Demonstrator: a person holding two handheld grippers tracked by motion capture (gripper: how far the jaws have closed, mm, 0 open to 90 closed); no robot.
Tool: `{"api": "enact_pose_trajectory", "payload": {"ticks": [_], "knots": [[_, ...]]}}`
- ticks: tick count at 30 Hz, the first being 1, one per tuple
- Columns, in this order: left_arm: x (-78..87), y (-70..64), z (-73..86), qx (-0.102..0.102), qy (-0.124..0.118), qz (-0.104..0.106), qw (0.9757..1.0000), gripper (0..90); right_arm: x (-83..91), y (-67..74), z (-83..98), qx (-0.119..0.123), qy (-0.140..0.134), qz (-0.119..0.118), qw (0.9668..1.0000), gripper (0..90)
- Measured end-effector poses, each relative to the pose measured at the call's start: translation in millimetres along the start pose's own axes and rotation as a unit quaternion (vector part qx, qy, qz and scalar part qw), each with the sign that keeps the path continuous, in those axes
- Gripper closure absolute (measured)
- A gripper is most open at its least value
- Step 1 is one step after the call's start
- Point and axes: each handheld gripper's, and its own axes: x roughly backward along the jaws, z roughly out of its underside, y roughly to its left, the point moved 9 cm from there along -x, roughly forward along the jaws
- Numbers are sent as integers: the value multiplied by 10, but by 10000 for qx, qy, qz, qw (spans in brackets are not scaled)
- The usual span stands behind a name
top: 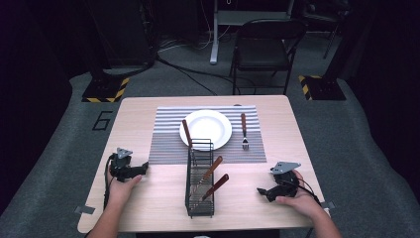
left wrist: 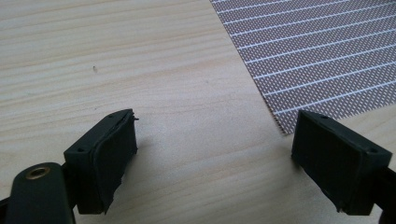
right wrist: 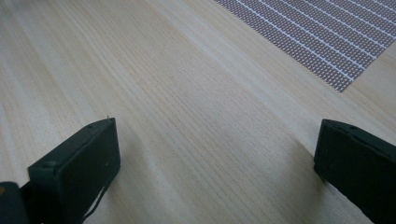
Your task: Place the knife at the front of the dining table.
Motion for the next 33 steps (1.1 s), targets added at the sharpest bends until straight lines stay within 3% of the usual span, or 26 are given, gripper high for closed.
{"api": "enact_pose_trajectory", "payload": {"ticks": [11, 13, 17, 20, 27, 28, 33], "knots": [[2, -7, -3, 40, -15, -12, 10000, 151, -1, 1, 0, -1, -1, -3, 10000, 0], [16, -20, -6, 60, 79, 62, 9999, 159, -1, 1, 0, -1, -2, -3, 10000, 0], [64, -32, -22, 56, 169, 117, 9998, 265, 0, 0, 0, 0, -2, -1, 10000, 0], [169, -102, -71, 175, 214, 289, 9992, 338, 0, 2, 0, -1, 0, -4, 10000, 0], [342, -257, -183, 230, 158, 473, 9985, 399, 0, 2, 0, -1, 0, -3, 10000, 0], [387, -308, -213, 219, 125, 560, 9981, 409, 0, 2, 0, 1, 0, -4, 10000, 0], [495, -392, -295, 83, 20, 597, 9982, 436, 0, 2, 0, -5, -2, -2, 10000, 0]]}}
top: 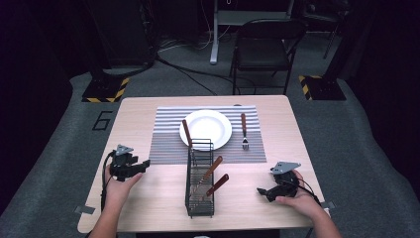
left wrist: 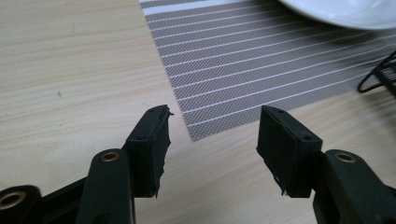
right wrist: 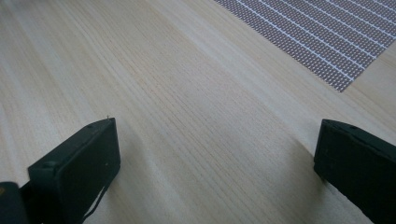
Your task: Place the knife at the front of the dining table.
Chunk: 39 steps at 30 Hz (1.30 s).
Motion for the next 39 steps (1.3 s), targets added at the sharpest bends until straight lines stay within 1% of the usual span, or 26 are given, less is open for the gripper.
{"api": "enact_pose_trajectory", "payload": {"ticks": [2, 4, 6, 8, 9, 11, 13, 16, 17, 18, 21, 22, 23, 25, 29, 34, 38, 39], "knots": [[49, -42, -46, -54, -45, 13, 10000, 442, 1, -1, 1, 9, 4, -1, 10000, 0], [86, -82, -75, -60, -41, 67, 10000, 465, 1, 0, 1, 2, 3, 0, 10000, 0], [119, -126, -111, -32, -69, 107, 9999, 471, 1, -1, 1, 10, 4, -4, 10000, 0], [143, -163, -141, -6, -51, 154, 9999, 495, 1, -1, 1, 12, 0, -1, 10000, 0], [150, -181, -155, -34, -37, 177, 9998, 508, 1, 0, 1, 9, 1, -2, 10000, 0], [152, -213, -185, -85, -46, 157, 9998, 512, 1, 0, 2, 9, 2, -1, 10000, 0], [158, -253, -207, -124, 7, 206, 9997, 521, 2, 1, 2, -1, 2, 6, 10000, 0], [161, -303, -240, -199, 5, 225, 9995, 521, 2, 2, 3, -4, 2, 7, 10000, 0], [165, -338, -271, -237, -25, 235, 9994, 521, 3, 0, 2, 0, -1, 9, 10000, 0], [165, -338, -271, -237, -25, 235, 9994, 521, 3, 0, 2, 0, -1, 9, 10000, 0], [164, -409, -317, -276, -24, 310, 9991, 521, 3, 0, 2, 3, -2, 10, 10000, 0], [158, -428, -332, -263, -63, 308, 9992, 521, 3, 0, 2, 3, -2, 10, 10000, 0], [161, -451, -343, -293, -23, 352, 9989, 521, 3, 0, 2, 1, -2, 10, 10000, 0], [152, -501, -376, -315, -52, 381, 9988, 523, 3, 0, 2, 2, -2, 10, 10000, 0], [148, -598, -415, -414, -18, 496, 9979, 535, 3, 0, 2, 3, -3, 10, 10000, 0], [147, -710, -475, -480, -11, 627, 9969, 549, 3, 0, 2, 3, -3, 10, 10000, 0], [147, -791, -542, -526, -51, 720, 9960, 557, 3, 0, 2, 6, -3, 10, 10000, 0], [153, -823, -571, -575, -68, 751, 9955, 559, 3, 0, 3, 7, 0, 9, 10000, 0]]}}
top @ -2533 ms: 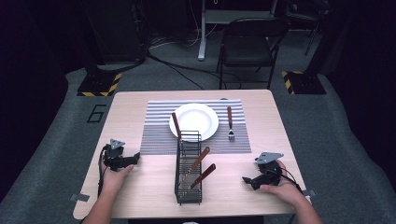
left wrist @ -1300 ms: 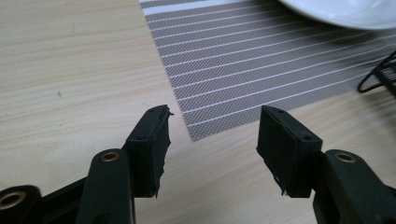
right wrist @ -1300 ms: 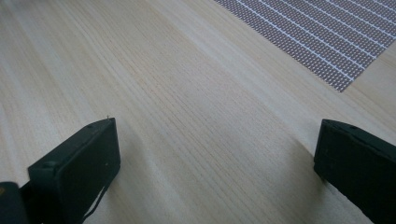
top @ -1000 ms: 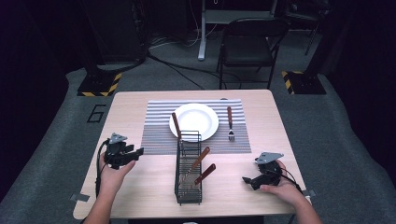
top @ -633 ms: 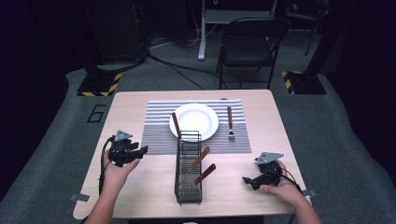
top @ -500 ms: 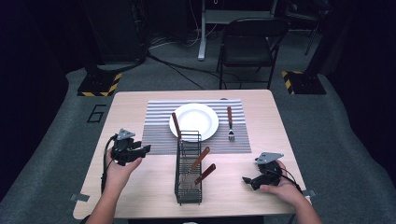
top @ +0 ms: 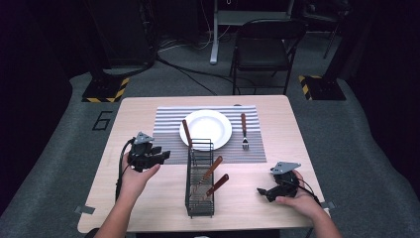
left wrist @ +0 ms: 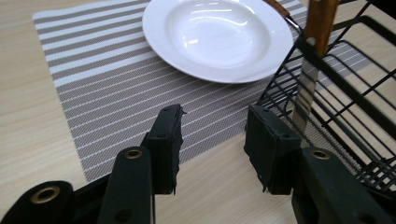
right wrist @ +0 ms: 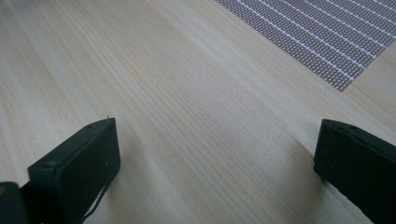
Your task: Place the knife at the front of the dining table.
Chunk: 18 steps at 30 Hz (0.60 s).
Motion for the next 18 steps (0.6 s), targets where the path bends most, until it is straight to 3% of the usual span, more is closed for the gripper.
{"api": "enact_pose_trajectory", "payload": {"ticks": [6, 9, 18], "knots": [[-18, -102, -98, -76, -39, 98, 9999, 570, 0, 0, 0, 2, -1, 0, 10000, 0], [-45, -146, -121, -276, 40, 128, 9995, 571, 0, 0, 0, 2, 0, 0, 10000, 0], [-83, -277, -224, -319, -65, 233, 9992, 571, 0, 0, 0, 2, -1, 0, 10000, 0]]}}
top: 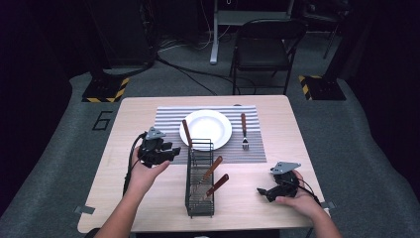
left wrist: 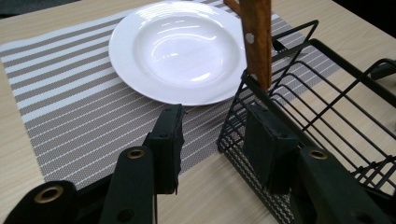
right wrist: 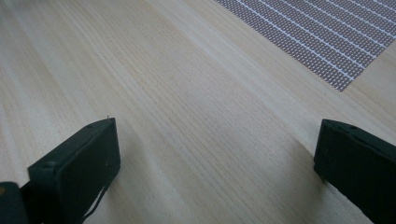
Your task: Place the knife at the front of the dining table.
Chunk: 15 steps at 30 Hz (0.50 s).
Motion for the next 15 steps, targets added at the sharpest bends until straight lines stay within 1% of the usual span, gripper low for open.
{"api": "enact_pose_trajectory", "payload": {"ticks": [4, 5, 6, 7, 10, 11, 15], "knots": [[-20, -58, -45, -12, 8, 93, 10000, 571, 0, 0, 0, -1, 0, 0, 10000, 0], [-21, -64, -51, -42, 29, 107, 9999, 571, 0, 0, 0, -2, 1, 0, 10000, 0], [-34, -82, -70, -7, -22, 133, 9999, 571, 0, 0, 0, 1, 1, -1, 10000, 0], [-37, -93, -82, -26, -11, 154, 9999, 571, 0, 0, 0, -1, 1, -1, 10000, 0], [-56, -142, -123, -1, -1, 279, 9996, 596, 0, 0, 0, -3, 0, 0, 10000, 0], [-69, -164, -138, 34, -26, 291, 9996, 600, 0, 0, 0, -2, 1, 0, 10000, 0], [-118, -214, -171, -6, -6, 378, 9993, 610, 0, 0, 0, 0, 2, -1, 10000, 0]]}}
